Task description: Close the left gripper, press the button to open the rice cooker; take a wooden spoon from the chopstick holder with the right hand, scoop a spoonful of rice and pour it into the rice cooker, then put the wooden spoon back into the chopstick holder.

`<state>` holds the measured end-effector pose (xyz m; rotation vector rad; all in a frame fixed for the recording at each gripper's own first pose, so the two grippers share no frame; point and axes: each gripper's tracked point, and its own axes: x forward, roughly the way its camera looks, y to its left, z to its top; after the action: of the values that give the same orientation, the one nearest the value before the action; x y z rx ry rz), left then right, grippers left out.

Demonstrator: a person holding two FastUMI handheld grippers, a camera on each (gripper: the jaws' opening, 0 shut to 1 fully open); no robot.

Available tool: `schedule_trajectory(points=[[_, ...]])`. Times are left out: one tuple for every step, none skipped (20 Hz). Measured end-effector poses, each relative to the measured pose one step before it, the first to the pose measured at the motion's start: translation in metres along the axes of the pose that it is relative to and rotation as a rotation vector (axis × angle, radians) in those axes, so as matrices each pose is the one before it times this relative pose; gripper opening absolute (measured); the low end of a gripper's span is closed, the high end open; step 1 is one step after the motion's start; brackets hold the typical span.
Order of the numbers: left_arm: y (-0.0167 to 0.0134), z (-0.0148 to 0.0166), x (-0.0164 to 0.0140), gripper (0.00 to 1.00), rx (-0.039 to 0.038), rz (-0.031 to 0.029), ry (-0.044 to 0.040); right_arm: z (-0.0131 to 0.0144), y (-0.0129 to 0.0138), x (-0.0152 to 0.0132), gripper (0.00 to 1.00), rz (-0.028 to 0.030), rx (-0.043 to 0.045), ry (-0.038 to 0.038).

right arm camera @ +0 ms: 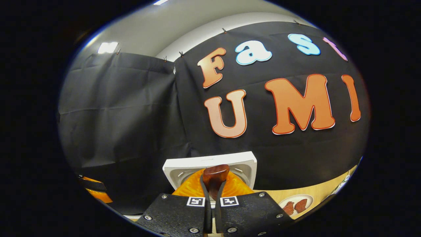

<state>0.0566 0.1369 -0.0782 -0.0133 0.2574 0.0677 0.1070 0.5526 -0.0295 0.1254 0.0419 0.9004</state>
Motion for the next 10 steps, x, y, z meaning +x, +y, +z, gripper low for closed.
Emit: schedule_trajectory(points=[[0.00084, -0.00026, 0.00024, 1.00, -0.00019, 0.00042, 0.00029, -0.00179, 0.00215, 0.00079, 0.03, 0.00687, -0.01727, 0.00377], [-0.00023, -0.00058, -0.00021, 1.00, -0.00025, -0.00034, 0.00149, -0.00278, 0.00290, -0.00047, 0.03, 0.00771, -0.01588, 0.00362], [-0.00017, -0.00181, 0.00024, 1.00, 0.00111, -0.00040, 0.00202, -0.00169, 0.00287, -0.00062, 0.03, 0.00848, -0.01572, 0.00280], [0.00030, 0.00053, 0.00055, 1.00, 0.00145, 0.00099, 0.00090, -0.00207, 0.00161, -0.00006, 0.03, 0.00596, -0.01852, 0.00013], [0.00008, -0.00011, -0.00039, 1.00, 0.00135, 0.00066, -0.00035, -0.00006, 0.00236, -0.00090, 0.02, 0.00376, -0.02181, 0.00126], [0.00020, -0.00021, -0.00054, 1.00, 0.00072, 0.00116, -0.00076, 0.00032, -0.00148, -0.00152, 0.03, -0.00453, -0.01711, -0.00068], [-0.00017, 0.00009, -0.00067, 1.00, 0.00021, 0.00026, 0.00019, -0.00049, -0.00004, -0.00161, 0.03, -0.00415, -0.00693, -0.00026], [-0.00001, 0.00078, -0.00011, 1.00, -0.00055, 0.00035, -0.00076, -0.00035, 0.00000, -0.00126, 0.03, 0.00181, 0.00944, 0.00175], [-0.00019, 0.00024, -0.00063, 1.00, -0.00086, 0.00021, -0.00113, 0.00048, -0.00020, -0.00092, 0.02, 0.00237, 0.02382, 0.00096], [-0.00005, 0.00094, -0.00136, 1.00, -0.00054, 0.00074, -0.00245, 0.00356, -0.00245, -0.00168, 0.03, -0.00375, 0.02250, -0.00343]])
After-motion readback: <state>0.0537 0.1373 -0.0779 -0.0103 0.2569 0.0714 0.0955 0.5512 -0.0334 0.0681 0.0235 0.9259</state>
